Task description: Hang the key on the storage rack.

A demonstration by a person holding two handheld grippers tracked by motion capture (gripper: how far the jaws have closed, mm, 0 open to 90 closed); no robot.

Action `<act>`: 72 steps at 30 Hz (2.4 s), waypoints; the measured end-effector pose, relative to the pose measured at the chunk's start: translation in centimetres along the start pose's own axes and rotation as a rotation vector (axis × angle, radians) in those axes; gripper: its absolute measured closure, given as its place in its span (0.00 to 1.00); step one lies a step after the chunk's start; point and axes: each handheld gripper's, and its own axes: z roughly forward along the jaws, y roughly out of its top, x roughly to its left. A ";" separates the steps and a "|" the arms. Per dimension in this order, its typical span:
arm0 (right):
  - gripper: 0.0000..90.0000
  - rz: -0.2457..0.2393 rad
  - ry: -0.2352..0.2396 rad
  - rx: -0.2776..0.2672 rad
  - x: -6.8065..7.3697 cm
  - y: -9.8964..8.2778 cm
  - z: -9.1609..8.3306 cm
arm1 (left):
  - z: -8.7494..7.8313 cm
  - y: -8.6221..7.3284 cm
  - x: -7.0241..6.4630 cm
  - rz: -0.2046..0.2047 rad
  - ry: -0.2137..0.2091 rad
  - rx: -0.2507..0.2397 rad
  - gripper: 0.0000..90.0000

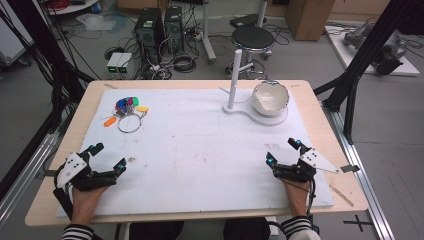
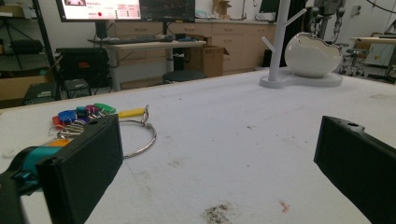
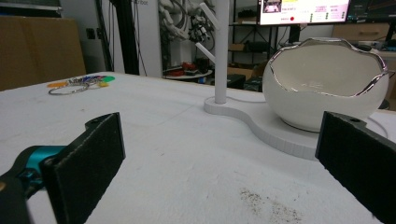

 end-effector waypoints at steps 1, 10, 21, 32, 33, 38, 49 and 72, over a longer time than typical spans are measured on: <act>0.01 -0.006 -0.002 -0.004 0.0 0.0 0.0 | 0.0 0.0 0.0 0.000 0.000 0.000 0.02; 0.01 0.000 -0.001 -0.004 0.0 0.0 0.0 | 0.0 0.0 0.0 0.002 0.000 0.000 0.02; 0.01 0.000 -0.001 -0.012 -0.1 0.0 0.0 | 0.1 0.1 0.1 -0.012 0.007 0.010 0.02; 0.01 0.002 0.002 -0.012 0.0 0.0 -0.1 | 1.2 3.1 1.4 0.005 -0.017 0.114 0.02; 0.01 0.000 0.002 -0.016 -0.1 0.0 -0.1 | 1.4 3.6 1.6 0.016 -0.018 0.123 0.02; 0.01 0.004 0.002 -0.017 -0.1 0.0 -0.1 | 2.7 6.5 2.4 0.055 -0.046 0.190 0.02; 0.01 0.005 0.003 -0.013 0.0 -0.1 -0.1 | 7.1 12.0 3.5 0.152 -0.179 0.388 0.02; 0.01 0.007 -0.002 -0.012 0.0 0.0 -0.1 | 15.1 14.3 6.5 0.205 -0.064 0.769 0.02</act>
